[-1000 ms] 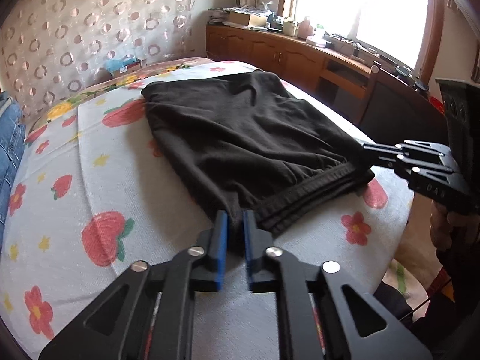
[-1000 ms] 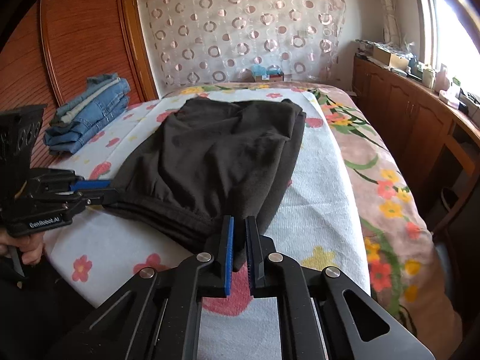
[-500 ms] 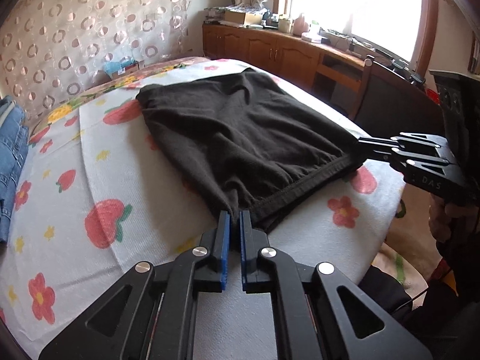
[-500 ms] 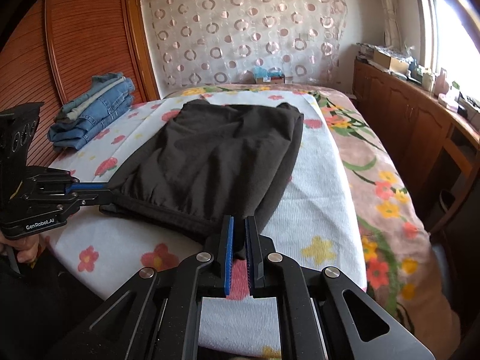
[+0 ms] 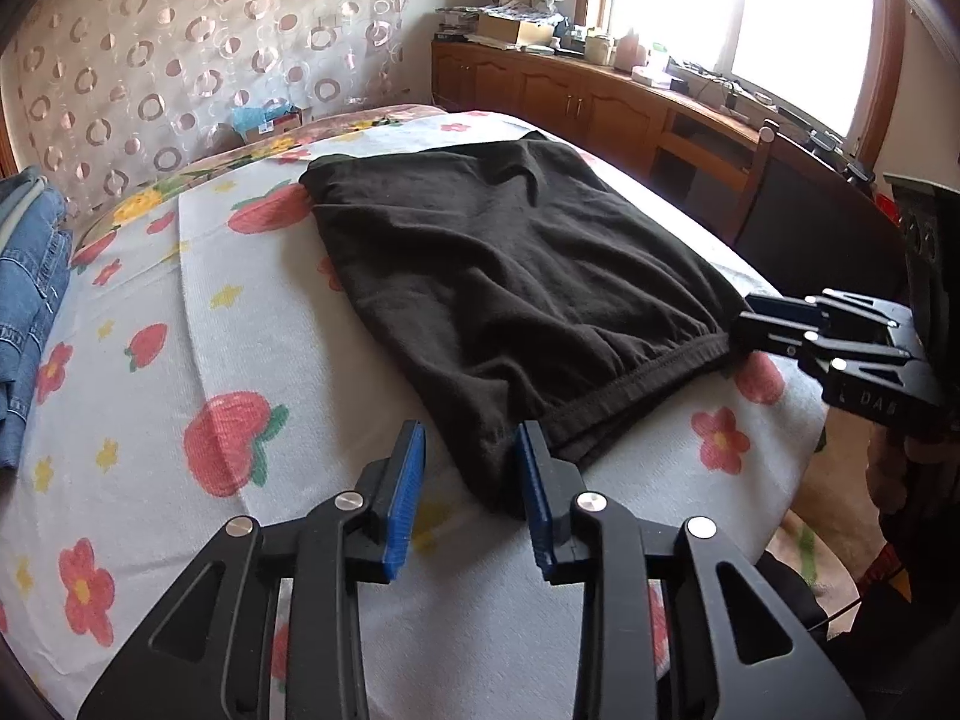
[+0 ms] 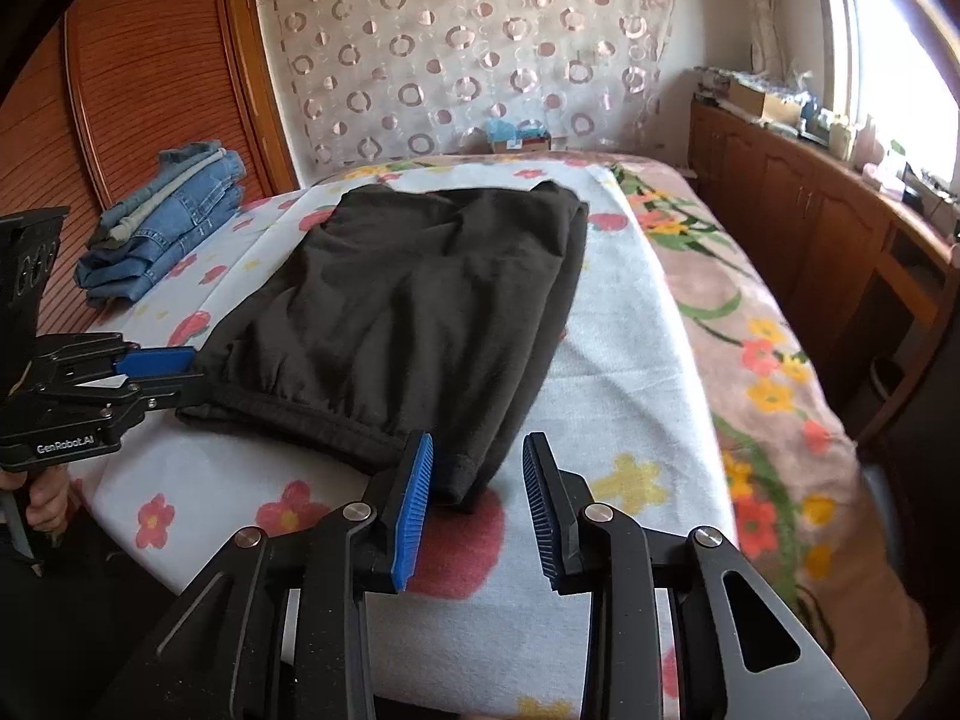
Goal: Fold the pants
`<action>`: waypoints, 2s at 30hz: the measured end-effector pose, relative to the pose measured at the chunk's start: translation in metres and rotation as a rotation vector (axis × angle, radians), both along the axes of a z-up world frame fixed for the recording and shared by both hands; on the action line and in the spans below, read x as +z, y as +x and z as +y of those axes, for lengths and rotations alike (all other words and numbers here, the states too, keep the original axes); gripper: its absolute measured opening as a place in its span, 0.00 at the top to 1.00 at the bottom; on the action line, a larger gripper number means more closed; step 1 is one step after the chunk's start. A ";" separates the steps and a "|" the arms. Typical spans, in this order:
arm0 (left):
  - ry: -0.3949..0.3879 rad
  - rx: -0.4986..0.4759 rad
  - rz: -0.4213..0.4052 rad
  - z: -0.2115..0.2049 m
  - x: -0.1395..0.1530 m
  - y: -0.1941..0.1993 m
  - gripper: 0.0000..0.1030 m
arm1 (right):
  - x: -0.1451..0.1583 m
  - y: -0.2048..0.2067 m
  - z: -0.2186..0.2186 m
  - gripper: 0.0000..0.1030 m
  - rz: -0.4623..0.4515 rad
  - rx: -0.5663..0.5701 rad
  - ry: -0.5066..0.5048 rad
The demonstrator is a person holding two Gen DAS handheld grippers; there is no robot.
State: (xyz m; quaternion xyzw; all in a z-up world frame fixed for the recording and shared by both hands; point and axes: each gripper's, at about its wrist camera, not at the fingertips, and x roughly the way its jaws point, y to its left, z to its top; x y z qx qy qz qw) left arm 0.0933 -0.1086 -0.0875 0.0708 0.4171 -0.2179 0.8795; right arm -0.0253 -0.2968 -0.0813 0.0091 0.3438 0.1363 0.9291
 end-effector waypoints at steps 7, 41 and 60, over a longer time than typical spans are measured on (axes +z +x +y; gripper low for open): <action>-0.044 0.007 0.014 0.003 -0.001 0.003 0.68 | -0.002 0.002 -0.006 0.69 0.011 -0.003 0.039; -0.096 -0.031 -0.154 0.010 0.075 -0.002 0.92 | 0.063 0.010 0.014 0.92 -0.152 0.118 0.122; -0.102 0.104 -0.414 0.067 0.223 0.045 0.92 | 0.205 0.053 0.051 0.93 -0.360 0.219 0.138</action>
